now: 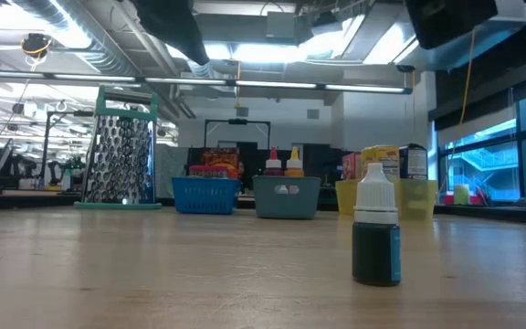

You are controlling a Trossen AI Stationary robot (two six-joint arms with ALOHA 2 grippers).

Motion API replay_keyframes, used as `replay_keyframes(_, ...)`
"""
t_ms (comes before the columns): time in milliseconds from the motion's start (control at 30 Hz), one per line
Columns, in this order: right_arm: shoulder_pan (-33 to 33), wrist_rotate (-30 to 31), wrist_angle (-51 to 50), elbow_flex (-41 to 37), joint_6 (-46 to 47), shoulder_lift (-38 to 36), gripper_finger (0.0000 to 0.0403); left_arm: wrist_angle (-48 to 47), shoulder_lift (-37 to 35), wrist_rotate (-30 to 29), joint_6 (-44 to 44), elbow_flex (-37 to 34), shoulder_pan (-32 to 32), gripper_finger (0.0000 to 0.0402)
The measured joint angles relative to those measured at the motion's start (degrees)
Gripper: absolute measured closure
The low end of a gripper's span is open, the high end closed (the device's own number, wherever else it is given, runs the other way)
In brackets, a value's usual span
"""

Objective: Pick & Place Kitchen Items
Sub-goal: Put the small black food coloring bottle into the dark green bin

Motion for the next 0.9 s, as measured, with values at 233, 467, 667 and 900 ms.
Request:
replay_keyframes(233, 1.7, 0.0, -0.3, 1.2, 0.8, 0.0, 0.0183, 11.4, 1.2, 1.3, 5.5, 0.1, 0.0, 0.0162)
replay_keyframes(467, 4.4, 0.1, -0.3, 3.2, -4.3, 0.0, 0.0183, 20.8, 8.0, 9.3, 14.3, 0.1, -0.7, 0.0162)
replay_keyframes(667, 7.0, 2.4, -0.9, 4.9, -7.9, 0.0, 0.0183, 22.9, 14.1, 13.5, 16.1, 0.0, -0.1, 0.0162)
replay_keyframes(900, 10.4, 5.1, -0.8, 5.4, -10.2, 0.0, 0.0185, 31.1, 16.5, 22.7, 16.7, 0.0, 1.4, 0.0162)
